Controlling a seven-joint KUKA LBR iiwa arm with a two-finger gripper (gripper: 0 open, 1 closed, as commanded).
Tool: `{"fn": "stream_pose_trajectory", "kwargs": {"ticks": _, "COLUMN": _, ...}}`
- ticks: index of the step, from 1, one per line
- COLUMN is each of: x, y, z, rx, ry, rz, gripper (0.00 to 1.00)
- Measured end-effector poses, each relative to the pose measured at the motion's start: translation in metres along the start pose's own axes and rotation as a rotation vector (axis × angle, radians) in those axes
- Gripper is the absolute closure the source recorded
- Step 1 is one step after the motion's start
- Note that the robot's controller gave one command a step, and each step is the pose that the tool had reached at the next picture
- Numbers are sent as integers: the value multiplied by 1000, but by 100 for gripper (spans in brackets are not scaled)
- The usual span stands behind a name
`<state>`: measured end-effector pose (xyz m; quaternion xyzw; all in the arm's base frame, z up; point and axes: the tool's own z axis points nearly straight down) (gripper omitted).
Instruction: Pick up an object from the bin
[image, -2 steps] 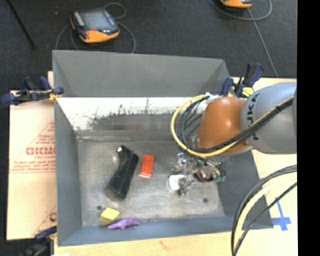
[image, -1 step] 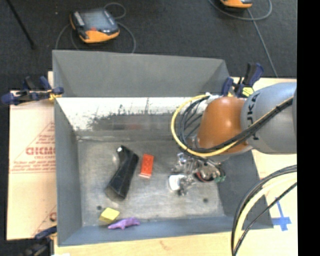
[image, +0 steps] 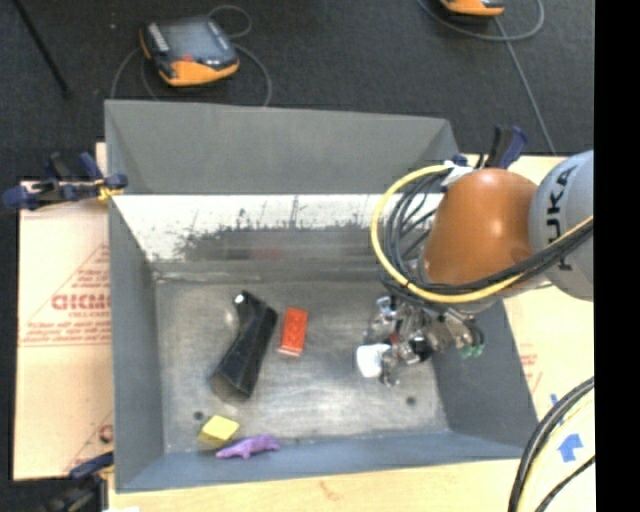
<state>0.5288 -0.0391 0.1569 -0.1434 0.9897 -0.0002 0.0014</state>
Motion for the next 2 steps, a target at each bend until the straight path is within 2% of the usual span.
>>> {"fn": "stream_pose_trajectory", "kwargs": {"ticks": 1, "x": 0, "y": 0, "z": 0, "rx": 0, "ry": 0, "rz": 1, "gripper": 100}}
{"fn": "stream_pose_trajectory", "kwargs": {"ticks": 2, "x": -4, "y": -4, "z": -45, "rx": -2, "ry": 6, "rz": 13, "gripper": 100}}
